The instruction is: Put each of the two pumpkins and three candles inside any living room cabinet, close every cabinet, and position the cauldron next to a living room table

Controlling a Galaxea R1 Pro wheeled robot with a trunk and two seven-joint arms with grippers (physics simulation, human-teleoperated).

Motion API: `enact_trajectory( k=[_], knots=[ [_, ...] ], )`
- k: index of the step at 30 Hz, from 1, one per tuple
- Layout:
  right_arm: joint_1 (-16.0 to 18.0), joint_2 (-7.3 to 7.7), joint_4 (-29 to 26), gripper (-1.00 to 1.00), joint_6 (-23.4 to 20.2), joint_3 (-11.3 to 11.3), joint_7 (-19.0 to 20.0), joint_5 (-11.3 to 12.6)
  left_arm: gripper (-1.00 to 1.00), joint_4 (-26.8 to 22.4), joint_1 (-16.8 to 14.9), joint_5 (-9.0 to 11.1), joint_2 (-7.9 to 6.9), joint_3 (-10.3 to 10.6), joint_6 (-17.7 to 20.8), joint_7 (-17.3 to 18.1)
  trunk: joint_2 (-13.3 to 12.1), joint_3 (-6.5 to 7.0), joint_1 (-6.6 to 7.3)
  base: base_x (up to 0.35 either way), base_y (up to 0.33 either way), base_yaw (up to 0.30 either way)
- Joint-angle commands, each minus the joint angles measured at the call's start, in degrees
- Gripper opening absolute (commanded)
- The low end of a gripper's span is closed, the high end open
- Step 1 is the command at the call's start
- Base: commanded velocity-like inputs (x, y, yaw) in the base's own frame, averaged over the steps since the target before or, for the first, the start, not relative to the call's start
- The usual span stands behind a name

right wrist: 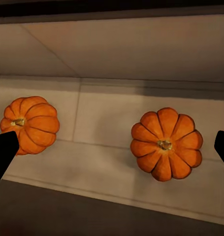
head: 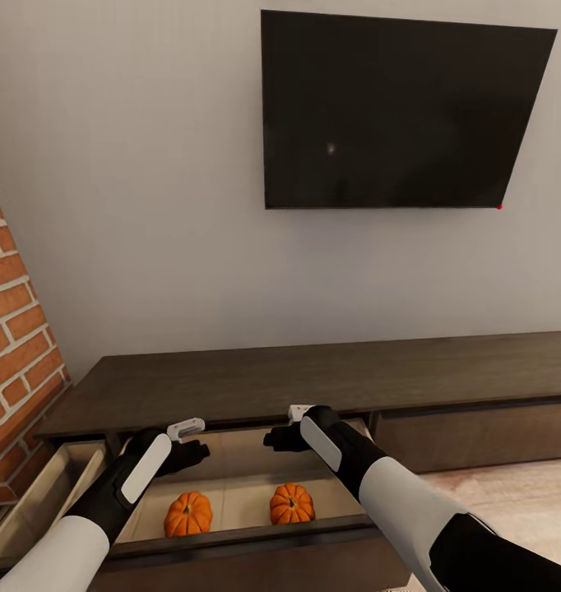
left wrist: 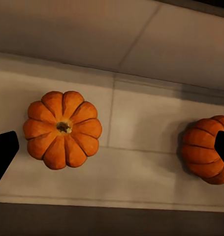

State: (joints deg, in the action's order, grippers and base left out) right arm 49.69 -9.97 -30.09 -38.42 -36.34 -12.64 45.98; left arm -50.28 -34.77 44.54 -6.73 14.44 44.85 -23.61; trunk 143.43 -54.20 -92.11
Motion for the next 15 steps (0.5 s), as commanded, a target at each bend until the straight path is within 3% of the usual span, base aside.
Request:
enact_trajectory(
  k=[1, 10, 15],
  knots=[
    [0.1, 0.03, -0.1, 1.0, -0.1, -0.3, -0.5, 0.6, 1.0, -0.1, 0.0, 0.6, -0.06, 0.2, 0.0, -0.6, 0.0, -0.06, 0.02, -0.128, 0.0, 0.0],
    [0.1, 0.12, -2.4, 1.0, 0.1, -0.3, -0.2, 0.6, 1.0, -0.1, 0.0, 0.5, -0.04, 0.2, 0.0, -0.6, 0.0, -0.06, 0.02, -0.238, 0.051, 0.0],
    [0.1, 0.18, -2.6, 1.0, 0.1, -0.3, -0.1, 0.6, 1.0, -0.1, 0.0, 0.5, -0.04, 0.2, 0.0, -0.6, 0.0, -0.06, 0.02, -0.06, 0.005, 0.0]
  ],
)
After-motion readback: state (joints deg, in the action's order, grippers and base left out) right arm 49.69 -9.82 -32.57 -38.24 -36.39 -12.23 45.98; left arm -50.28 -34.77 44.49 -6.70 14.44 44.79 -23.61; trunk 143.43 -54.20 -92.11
